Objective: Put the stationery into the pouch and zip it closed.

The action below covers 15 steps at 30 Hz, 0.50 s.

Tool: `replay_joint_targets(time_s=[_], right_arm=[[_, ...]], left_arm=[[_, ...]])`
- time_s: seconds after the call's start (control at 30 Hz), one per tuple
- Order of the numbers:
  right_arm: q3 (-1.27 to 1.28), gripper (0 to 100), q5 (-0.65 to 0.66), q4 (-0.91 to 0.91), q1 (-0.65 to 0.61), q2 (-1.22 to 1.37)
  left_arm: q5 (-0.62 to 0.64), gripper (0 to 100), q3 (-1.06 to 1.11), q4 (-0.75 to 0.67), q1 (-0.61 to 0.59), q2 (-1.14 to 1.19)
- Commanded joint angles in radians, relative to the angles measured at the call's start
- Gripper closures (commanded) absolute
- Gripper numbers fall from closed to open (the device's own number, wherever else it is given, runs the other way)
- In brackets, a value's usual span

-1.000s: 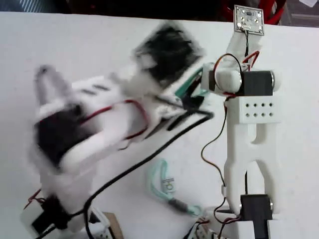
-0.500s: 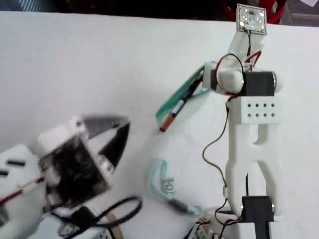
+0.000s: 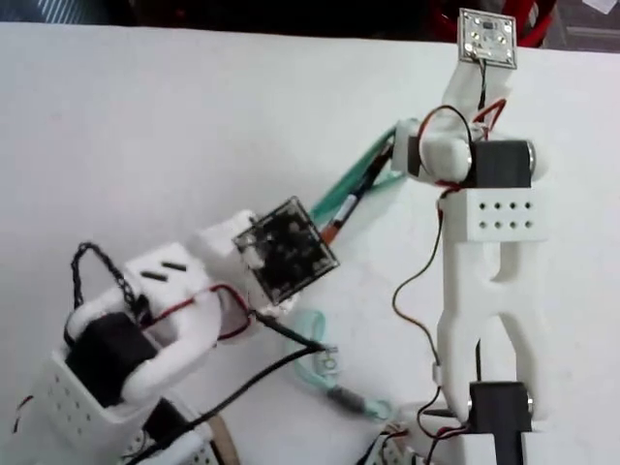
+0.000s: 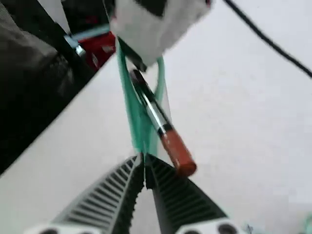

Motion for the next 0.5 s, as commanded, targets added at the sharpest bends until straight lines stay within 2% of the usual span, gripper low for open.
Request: replay_joint_targets(time_s=[0.0,0.13,0.23,0.33,0.47], right_arm=[[0.055,98.1,0.011,-0.013,-0.005,0.022],[0.055,98.1,0.011,-0.013,-0.002,0.022],[0.055,98.1,0.011,-0.013,-0.001,0.022],[0.055,98.1,0.011,-0.013,0.002,0.022],[0.055,98.1,0.011,-0.013,0.002,0.022]], left_arm=[[0.014,98,0.008,-0.175,0.036,-0.001],[0.014,98,-0.015,-0.334,0.036,0.041],[0.061,98,-0.092,-0.345,0.045,0.127],[0.091,98,-0.18,-0.249,0.039,0.202],[0.094,98,-0.327,-0.017,-0.07,0.203]])
